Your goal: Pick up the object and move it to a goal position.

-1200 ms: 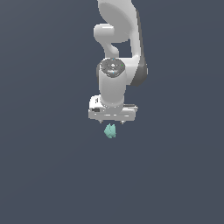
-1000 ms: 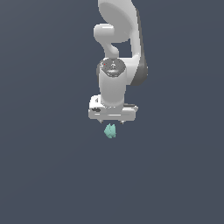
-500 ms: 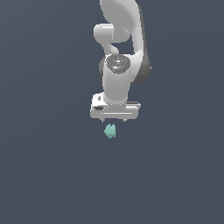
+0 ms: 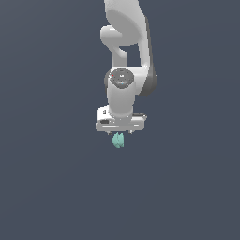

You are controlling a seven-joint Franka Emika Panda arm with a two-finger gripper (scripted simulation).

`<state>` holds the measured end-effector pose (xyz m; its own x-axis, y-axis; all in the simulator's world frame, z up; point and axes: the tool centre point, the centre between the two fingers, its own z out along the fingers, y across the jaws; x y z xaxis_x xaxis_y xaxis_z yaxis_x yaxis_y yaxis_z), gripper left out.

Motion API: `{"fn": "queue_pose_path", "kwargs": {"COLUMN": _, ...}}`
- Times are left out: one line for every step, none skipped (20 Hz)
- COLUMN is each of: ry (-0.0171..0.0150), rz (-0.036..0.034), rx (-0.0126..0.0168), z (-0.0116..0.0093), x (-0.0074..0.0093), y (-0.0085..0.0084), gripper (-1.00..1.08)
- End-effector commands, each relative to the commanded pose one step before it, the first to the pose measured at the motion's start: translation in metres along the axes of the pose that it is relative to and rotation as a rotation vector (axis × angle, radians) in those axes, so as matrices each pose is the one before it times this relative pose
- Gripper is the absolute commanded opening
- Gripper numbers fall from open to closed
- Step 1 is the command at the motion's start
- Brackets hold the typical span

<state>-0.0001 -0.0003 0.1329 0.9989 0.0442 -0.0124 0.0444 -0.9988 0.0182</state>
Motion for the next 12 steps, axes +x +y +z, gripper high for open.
{"fn": "queue_pose_path", "kwargs": {"ry": 0.00363, "rz": -0.01667, "rx": 0.00637, "z": 0.01463, "x": -0.00131, "y": 0.00335, "gripper": 1.00}}
{"fn": "queue_pose_path", "kwargs": {"ry": 0.00169, "rz": -0.00614, "rx": 0.00228, "z": 0.00518, "x": -0.00054, "y": 0.00118, "gripper": 1.00}}
{"fn": "queue_pose_path", "kwargs": {"ry": 0.00153, "rz": -0.00543, "rx": 0.00200, "z": 0.00462, "x": -0.00054, "y": 0.00108, "gripper": 1.00}}
{"fn": "queue_pose_path", "kwargs": {"ry": 0.00138, "rz": -0.00481, "rx": 0.00175, "z": 0.00405, "x": -0.00053, "y": 0.00093, "gripper": 1.00}}
{"fn": "queue_pose_path", "kwargs": {"ry": 0.00120, "rz": -0.00411, "rx": 0.00148, "z": 0.00351, "x": -0.00050, "y": 0.00083, "gripper": 1.00}}
{"fn": "queue_pose_path", "kwargs": {"ry": 0.00102, "rz": -0.00343, "rx": 0.00123, "z": 0.00296, "x": -0.00045, "y": 0.00072, "gripper": 1.00}}
{"fn": "queue_pose_path", "kwargs": {"ry": 0.00084, "rz": -0.00280, "rx": 0.00100, "z": 0.00242, "x": -0.00038, "y": 0.00059, "gripper": 1.00}}
{"fn": "queue_pose_path", "kwargs": {"ry": 0.00069, "rz": -0.00226, "rx": 0.00080, "z": 0.00186, "x": -0.00031, "y": 0.00041, "gripper": 1.00}}
{"fn": "queue_pose_path", "kwargs": {"ry": 0.00047, "rz": -0.00153, "rx": 0.00054, "z": 0.00134, "x": -0.00023, "y": 0.00033, "gripper": 1.00}}
{"fn": "queue_pose_path", "kwargs": {"ry": 0.00027, "rz": -0.00088, "rx": 0.00031, "z": 0.00081, "x": -0.00014, "y": 0.00022, "gripper": 1.00}}
{"fn": "queue_pose_path", "kwargs": {"ry": 0.00000, "rz": 0.00000, "rx": 0.00000, "z": 0.00032, "x": -0.00006, "y": 0.00024, "gripper": 1.00}}
{"fn": "queue_pose_path", "kwargs": {"ry": -0.00180, "rz": 0.00214, "rx": -0.00053, "z": -0.00110, "x": -0.00013, "y": -0.00032, "gripper": 1.00}}
